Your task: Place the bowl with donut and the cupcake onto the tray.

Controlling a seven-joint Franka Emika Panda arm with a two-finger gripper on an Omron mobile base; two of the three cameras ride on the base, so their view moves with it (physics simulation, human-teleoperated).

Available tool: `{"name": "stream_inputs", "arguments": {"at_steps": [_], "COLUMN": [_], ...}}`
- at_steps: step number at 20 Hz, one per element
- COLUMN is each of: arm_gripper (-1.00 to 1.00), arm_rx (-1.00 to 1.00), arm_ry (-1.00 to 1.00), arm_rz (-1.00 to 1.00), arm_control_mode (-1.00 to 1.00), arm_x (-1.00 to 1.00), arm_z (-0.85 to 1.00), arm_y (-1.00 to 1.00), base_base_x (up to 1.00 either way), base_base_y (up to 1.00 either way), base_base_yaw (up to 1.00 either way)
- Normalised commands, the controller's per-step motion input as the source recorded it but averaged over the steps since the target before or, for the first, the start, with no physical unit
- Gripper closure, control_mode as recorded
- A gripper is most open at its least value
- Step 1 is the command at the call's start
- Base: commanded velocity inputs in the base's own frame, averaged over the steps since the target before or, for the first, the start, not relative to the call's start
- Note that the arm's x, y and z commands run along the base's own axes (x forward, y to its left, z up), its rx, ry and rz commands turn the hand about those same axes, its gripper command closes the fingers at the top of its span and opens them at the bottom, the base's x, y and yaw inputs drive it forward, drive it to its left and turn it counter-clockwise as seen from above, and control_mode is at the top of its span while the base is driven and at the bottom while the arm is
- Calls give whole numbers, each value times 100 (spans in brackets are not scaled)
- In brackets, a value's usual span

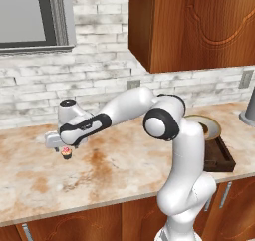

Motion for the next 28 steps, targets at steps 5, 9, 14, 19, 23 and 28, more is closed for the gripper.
{"name": "stream_inputs", "arguments": {"at_steps": [5, 9, 14, 19, 23, 28], "arm_gripper": [-100, -100, -100, -100, -100, -100], "arm_rx": [0, 0, 0, 0, 0, 0], "arm_ry": [0, 0, 0, 0, 0, 0], "arm_rz": [0, 0, 0, 0, 0, 0], "arm_control_mode": [-100, -100, -100, -100, -100, -100], "arm_x": [2, 1, 0, 1, 1, 3], "arm_z": [-8, -10, -10, -9, -8, -7], "arm_y": [0, 0, 0, 0, 0, 0], "base_base_x": [0, 0, 0, 0, 0, 0], "base_base_y": [0, 0, 0, 0, 0, 0], "base_base_yaw": [0, 0, 0, 0, 0, 0]}}
